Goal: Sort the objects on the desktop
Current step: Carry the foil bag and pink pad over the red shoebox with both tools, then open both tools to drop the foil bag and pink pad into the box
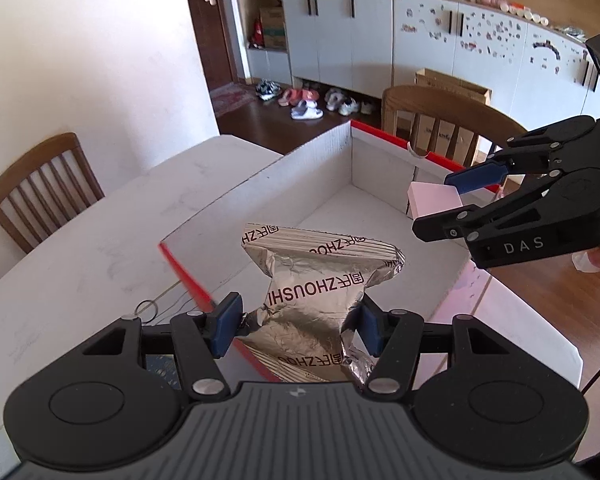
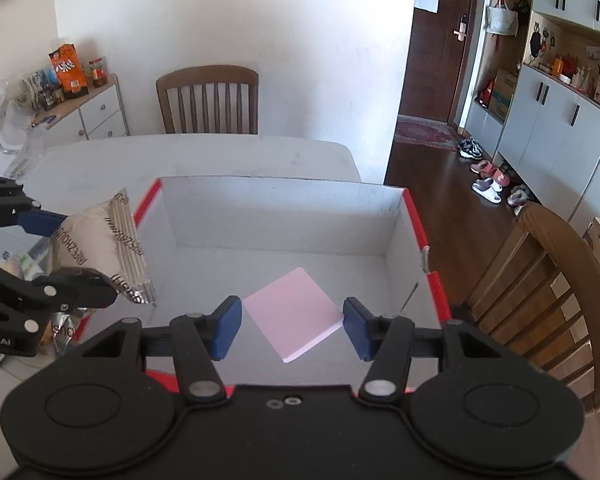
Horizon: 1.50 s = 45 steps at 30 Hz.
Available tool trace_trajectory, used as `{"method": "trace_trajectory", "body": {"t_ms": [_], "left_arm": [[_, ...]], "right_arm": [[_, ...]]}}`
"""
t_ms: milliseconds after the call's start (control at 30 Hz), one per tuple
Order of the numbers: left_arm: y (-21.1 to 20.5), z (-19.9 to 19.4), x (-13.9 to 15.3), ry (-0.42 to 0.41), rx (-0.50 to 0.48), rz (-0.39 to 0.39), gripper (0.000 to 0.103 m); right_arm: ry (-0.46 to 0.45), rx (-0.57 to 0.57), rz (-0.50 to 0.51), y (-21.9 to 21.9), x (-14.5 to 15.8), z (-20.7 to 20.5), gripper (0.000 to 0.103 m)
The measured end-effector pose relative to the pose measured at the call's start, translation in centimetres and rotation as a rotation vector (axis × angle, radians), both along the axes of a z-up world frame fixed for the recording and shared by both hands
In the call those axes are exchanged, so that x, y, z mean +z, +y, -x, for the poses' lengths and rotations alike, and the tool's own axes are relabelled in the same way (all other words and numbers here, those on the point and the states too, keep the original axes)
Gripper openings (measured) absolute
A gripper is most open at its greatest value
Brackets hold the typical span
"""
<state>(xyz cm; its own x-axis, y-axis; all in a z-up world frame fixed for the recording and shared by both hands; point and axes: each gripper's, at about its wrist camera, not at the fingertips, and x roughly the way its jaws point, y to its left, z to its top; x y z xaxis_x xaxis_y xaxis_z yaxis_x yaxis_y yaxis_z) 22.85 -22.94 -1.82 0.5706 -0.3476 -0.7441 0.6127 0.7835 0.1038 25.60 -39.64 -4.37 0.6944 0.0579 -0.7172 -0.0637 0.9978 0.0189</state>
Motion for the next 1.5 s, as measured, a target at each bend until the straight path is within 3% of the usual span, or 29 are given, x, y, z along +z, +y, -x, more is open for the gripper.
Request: {"method": "trace_trajectory", "body": {"t_ms": [300,700,1167,1500], "left_arm": [[-3.5,-3.9,-2.9,0.07,-0.033,-0.092,0.059],[-6.4,-8.2,-6.6,0.208,-0.06,-0.211,0.06],[-7.9,-10.0,-9.3,0.293,-0.068,-0.312,0.06],[-7.4,-9.9,-10.3,0.338,-0.072,-0.342,0.065]], "right_arm": [[0.065,0.061,0.048,-1.3,-2.3,-2.9,0.055],[0.252,0.229,0.093,-0.6,-6.2,-6.8,0.055],[0.415,0.276,0.153,0.5,-8.3,-9.4,0.055],[0.46,0.298,0.166,0.4,-8.6,-9.3,0.057]]}}
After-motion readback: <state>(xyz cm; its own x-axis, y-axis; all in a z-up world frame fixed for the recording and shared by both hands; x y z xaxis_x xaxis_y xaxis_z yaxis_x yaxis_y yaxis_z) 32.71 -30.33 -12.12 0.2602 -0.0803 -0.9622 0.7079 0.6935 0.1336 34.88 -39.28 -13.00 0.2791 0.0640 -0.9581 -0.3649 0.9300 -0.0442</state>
